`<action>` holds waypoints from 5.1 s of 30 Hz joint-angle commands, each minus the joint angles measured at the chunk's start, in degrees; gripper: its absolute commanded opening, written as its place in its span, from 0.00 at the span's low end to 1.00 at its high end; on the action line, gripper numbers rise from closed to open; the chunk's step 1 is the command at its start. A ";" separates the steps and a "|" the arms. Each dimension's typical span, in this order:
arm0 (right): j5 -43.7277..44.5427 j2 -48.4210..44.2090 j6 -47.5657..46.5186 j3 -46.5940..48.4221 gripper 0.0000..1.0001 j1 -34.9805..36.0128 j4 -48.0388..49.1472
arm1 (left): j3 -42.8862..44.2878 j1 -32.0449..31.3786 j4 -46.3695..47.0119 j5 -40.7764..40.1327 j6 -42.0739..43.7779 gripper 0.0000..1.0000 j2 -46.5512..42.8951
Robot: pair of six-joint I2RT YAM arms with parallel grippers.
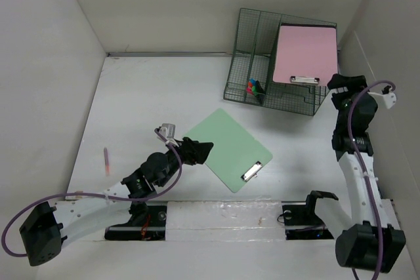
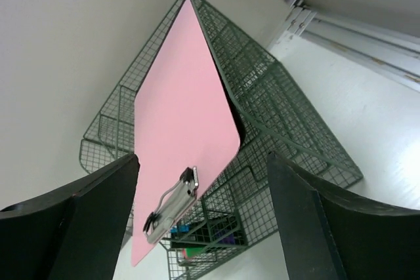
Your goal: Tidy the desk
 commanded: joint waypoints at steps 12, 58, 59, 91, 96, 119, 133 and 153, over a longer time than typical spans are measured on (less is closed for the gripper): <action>-7.55 -1.08 -2.15 -4.35 0.04 20.25 -30.65 | 2.75 0.31 -2.76 -7.24 -0.35 0.70 -3.78; 4.75 32.69 21.14 8.30 0.82 67.02 -45.44 | 2.40 1.98 -6.20 -9.96 -2.37 0.70 -6.24; 5.01 34.00 21.49 8.31 0.82 67.02 -45.01 | 2.32 1.98 -5.93 -10.05 -2.45 0.70 -6.24; 12.21 33.05 21.77 9.97 0.00 65.27 -30.94 | 3.89 2.51 -10.49 -11.19 -3.07 0.74 -6.67; 18.10 31.38 19.13 13.05 0.00 65.79 -28.58 | 3.46 2.51 -16.98 -12.42 -5.52 0.78 -10.63; 0.27 28.21 18.33 -0.13 0.00 52.79 2.29 | 5.39 2.51 -26.51 -18.31 -16.87 0.90 -5.28; -6.50 24.44 17.72 -1.45 0.00 54.02 2.37 | 6.97 2.51 -11.65 -25.62 -8.62 0.67 0.97; -13.70 17.07 2.09 -5.66 0.93 57.45 7.46 | 10.22 2.51 -17.44 -16.91 -8.61 0.00 -12.04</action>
